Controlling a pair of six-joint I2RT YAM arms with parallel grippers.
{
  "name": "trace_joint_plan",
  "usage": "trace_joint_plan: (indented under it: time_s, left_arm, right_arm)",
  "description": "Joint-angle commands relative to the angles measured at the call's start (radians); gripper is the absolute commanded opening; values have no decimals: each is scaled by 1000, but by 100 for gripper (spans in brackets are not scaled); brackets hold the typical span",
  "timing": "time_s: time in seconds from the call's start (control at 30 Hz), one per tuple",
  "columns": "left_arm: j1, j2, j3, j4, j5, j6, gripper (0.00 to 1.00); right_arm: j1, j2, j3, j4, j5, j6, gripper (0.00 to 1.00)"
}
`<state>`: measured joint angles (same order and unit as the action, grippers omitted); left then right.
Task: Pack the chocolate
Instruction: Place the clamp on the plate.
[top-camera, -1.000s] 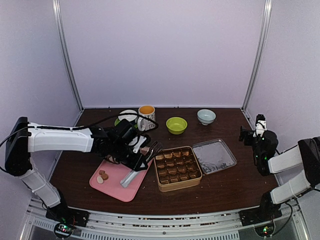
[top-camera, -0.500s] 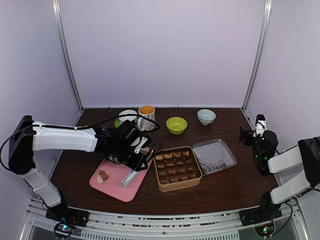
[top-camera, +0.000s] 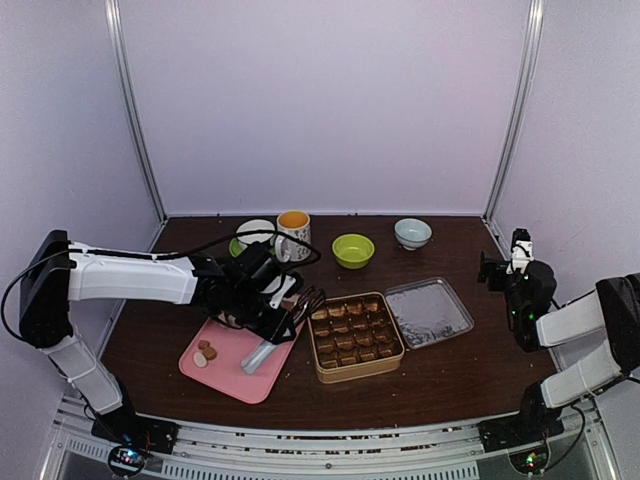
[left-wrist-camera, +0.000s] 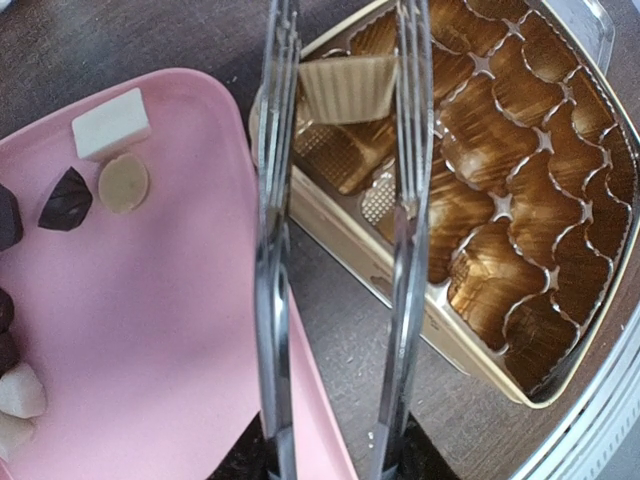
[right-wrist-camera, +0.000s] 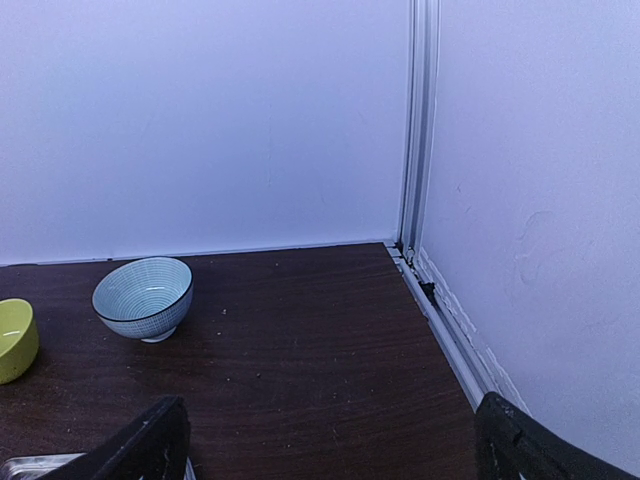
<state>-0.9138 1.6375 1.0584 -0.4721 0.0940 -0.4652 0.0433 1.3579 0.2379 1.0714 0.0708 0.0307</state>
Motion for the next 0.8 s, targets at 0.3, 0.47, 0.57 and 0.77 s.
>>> trace_joint_plan:
  time_s: [0.3,0.47,0.57,0.77]
  left_arm:
    - [-3,10,22,33,26,6,40]
    - [-3,10,21,33,25,3,40]
    - [-3,0,20,23,7,0,38]
    - [2,-98,-41,4,-99,-45,37]
  right_arm:
    - [-6,1,10,22,-5,1,100]
    - [-5,1,9,22,-5,1,100]
    - [-6,1,10,22,-5,2,100]
    - [-6,1,10,22,-5,2,100]
